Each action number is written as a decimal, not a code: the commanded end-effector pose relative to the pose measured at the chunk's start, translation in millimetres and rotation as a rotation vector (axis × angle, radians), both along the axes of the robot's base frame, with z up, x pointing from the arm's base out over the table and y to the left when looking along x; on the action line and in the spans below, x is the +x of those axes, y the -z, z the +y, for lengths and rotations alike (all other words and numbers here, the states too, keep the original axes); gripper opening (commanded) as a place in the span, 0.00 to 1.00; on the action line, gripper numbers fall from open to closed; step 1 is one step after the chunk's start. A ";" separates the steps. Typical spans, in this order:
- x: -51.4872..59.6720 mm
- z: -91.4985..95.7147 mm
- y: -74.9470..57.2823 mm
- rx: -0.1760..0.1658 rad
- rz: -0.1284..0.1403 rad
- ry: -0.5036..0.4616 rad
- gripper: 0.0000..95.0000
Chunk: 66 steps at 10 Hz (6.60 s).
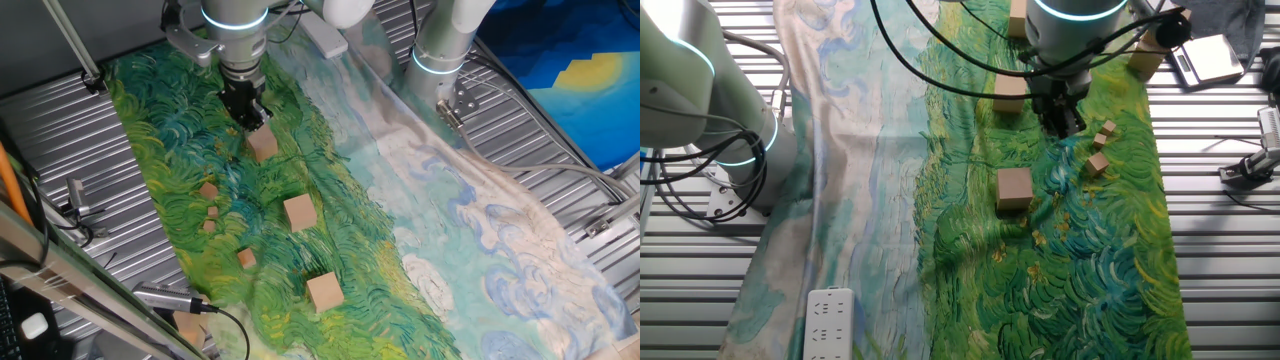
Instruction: Stack the blocks into a pyramid shape
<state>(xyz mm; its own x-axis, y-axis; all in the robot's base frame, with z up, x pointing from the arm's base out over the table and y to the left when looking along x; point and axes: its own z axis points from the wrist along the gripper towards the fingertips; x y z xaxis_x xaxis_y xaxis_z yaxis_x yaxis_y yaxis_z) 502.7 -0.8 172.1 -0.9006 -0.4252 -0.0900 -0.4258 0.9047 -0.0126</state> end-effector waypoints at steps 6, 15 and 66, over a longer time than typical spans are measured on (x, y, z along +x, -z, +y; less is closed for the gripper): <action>69.4 -5.3 9.1 -0.008 -0.009 -0.287 0.00; 90.2 45.1 47.3 -0.023 0.021 -0.360 0.00; -24.4 175.3 94.5 -0.003 0.035 -0.756 1.00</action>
